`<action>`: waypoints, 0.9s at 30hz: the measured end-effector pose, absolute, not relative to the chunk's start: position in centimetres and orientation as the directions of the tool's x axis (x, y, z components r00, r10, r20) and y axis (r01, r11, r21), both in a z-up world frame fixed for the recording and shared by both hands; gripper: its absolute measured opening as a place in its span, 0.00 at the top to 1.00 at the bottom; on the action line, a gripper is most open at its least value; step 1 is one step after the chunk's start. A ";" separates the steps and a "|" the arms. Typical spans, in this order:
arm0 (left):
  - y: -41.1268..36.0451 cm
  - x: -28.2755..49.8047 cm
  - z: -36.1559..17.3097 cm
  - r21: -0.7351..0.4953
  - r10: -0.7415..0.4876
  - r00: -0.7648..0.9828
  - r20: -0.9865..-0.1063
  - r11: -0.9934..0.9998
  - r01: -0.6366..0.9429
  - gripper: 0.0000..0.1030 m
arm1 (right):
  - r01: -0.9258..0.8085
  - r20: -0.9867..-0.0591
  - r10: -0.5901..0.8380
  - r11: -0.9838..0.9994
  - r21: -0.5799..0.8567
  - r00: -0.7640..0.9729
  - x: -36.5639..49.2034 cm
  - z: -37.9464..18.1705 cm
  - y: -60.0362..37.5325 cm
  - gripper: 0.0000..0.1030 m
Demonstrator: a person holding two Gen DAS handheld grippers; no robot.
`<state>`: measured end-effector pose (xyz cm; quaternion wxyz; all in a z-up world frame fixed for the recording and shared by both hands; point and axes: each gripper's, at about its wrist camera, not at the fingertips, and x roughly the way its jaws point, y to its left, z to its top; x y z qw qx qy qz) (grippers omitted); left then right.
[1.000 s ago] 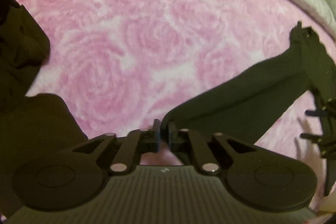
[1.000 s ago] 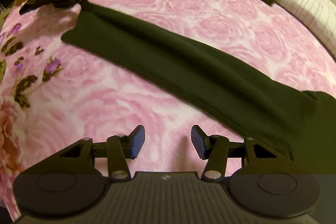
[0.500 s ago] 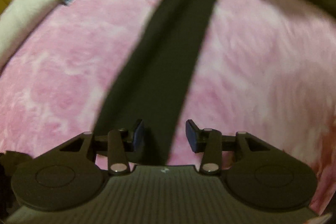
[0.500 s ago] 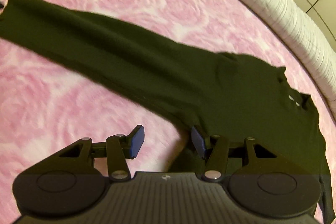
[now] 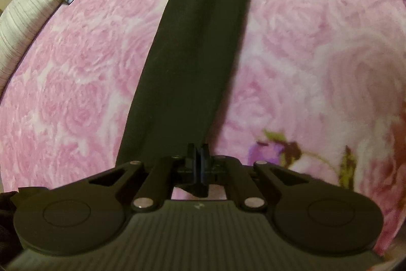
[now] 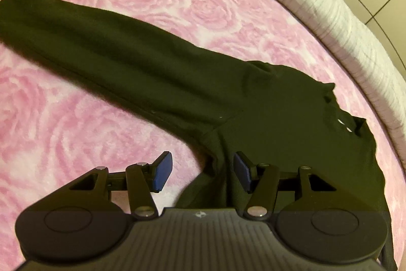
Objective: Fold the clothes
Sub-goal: 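Release the sleeve with the left gripper and smooth the shirt body with the right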
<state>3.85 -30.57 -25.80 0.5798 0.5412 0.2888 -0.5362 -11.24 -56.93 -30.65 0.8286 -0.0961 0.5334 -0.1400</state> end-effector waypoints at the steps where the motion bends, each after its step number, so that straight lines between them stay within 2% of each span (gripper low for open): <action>1: -30.7 3.8 -26.0 0.326 -0.305 0.268 -0.914 -0.158 0.932 0.98 | 0.122 -0.868 -0.305 0.952 -0.280 0.391 -11.1 -31.0 -57.0 0.46; 4: -31.3 4.7 -26.0 0.351 -0.297 0.306 -0.904 -0.110 0.930 0.98 | 0.094 -0.897 -0.175 0.984 -0.149 0.407 -11.1 -31.1 -56.7 0.44; 7: -31.5 5.2 -25.4 0.332 -0.288 0.302 -0.909 -0.061 0.941 0.97 | 0.146 -0.888 -0.163 0.983 -0.109 0.430 -11.9 -30.0 -57.1 0.46; 10: -31.6 5.3 -24.9 0.331 -0.274 0.309 -0.911 -0.036 0.943 0.92 | 0.223 -0.877 -0.190 0.970 -0.098 0.441 -13.0 -29.2 -57.6 0.46; 13: -31.3 5.3 -24.7 0.323 -0.242 0.314 -0.918 0.006 0.947 0.86 | 0.251 -0.922 -0.115 0.968 -0.020 0.370 -13.9 -30.8 -57.9 0.44; 15: -31.0 5.1 -24.0 0.322 -0.243 0.319 -0.916 0.032 0.946 0.86 | 0.301 -0.920 -0.093 0.953 0.028 0.380 -15.3 -30.8 -58.2 0.44; 22: -32.6 3.1 -21.0 0.276 -0.272 0.316 -0.909 0.176 0.945 0.74 | 0.437 -0.901 -0.143 0.898 0.056 0.410 -22.4 -28.3 -60.0 0.43; 27: -38.0 -1.7 -19.1 0.245 -0.327 0.297 -0.897 0.192 0.950 0.66 | 0.550 -0.900 -0.210 0.835 0.038 0.381 -29.4 -27.5 -65.3 0.43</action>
